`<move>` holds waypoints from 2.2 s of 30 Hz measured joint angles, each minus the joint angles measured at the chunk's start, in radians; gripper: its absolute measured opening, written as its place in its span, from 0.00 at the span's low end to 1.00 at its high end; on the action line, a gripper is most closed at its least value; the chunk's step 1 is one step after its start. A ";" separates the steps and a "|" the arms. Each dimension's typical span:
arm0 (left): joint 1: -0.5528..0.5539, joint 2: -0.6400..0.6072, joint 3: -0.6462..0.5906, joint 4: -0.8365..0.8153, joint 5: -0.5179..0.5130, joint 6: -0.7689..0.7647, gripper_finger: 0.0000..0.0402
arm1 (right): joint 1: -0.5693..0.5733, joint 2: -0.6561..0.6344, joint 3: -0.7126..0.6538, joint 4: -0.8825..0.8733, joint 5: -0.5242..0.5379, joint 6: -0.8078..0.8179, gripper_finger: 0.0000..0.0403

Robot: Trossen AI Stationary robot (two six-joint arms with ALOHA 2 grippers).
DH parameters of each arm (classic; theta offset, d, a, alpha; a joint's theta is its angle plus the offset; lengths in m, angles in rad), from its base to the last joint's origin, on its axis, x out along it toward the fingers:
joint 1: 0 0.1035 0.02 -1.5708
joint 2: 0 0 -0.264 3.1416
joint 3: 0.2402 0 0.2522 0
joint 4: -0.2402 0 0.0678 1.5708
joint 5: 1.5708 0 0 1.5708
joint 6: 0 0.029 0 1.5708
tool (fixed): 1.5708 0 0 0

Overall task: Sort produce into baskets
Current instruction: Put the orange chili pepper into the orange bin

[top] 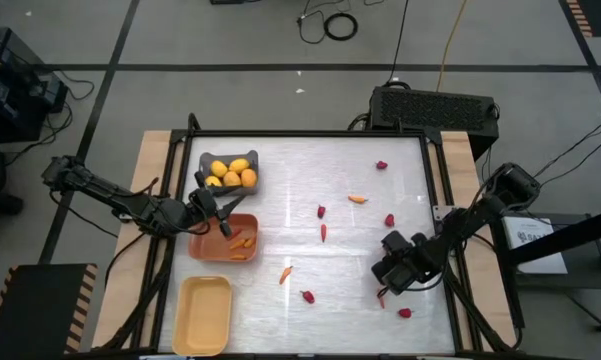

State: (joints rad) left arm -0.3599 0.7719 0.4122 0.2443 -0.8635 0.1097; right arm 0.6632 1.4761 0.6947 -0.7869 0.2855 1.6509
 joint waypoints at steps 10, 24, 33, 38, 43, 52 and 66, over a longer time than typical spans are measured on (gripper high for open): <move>0.000 0.000 0.000 0.000 0.000 0.000 0.33 | 0.000 -0.003 -0.041 0.066 0.004 0.018 0.32; 0.000 0.000 0.000 0.000 0.000 0.000 0.33 | 0.000 -0.002 -0.040 0.093 0.003 -0.003 0.05; 0.000 0.000 0.000 0.000 0.000 0.000 0.33 | -0.004 0.002 0.008 0.083 -0.006 -0.054 0.03; 0.000 0.000 0.000 0.000 0.000 0.000 0.33 | -0.022 0.002 0.041 0.131 0.048 -0.109 0.02; 0.000 0.000 0.000 0.000 0.000 0.000 0.33 | -0.051 0.001 0.075 0.320 0.209 -0.264 0.02; 0.000 0.000 0.000 0.000 0.000 0.000 0.33 | -0.155 0.022 0.080 0.948 0.394 -0.817 0.02; 0.000 0.000 0.000 0.001 0.000 0.000 0.33 | -0.359 0.238 0.154 1.456 0.140 -1.124 0.02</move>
State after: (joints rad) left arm -0.3599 0.7715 0.4122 0.2449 -0.8635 0.1101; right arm 0.3041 1.7142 0.8483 0.6692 0.4250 0.5270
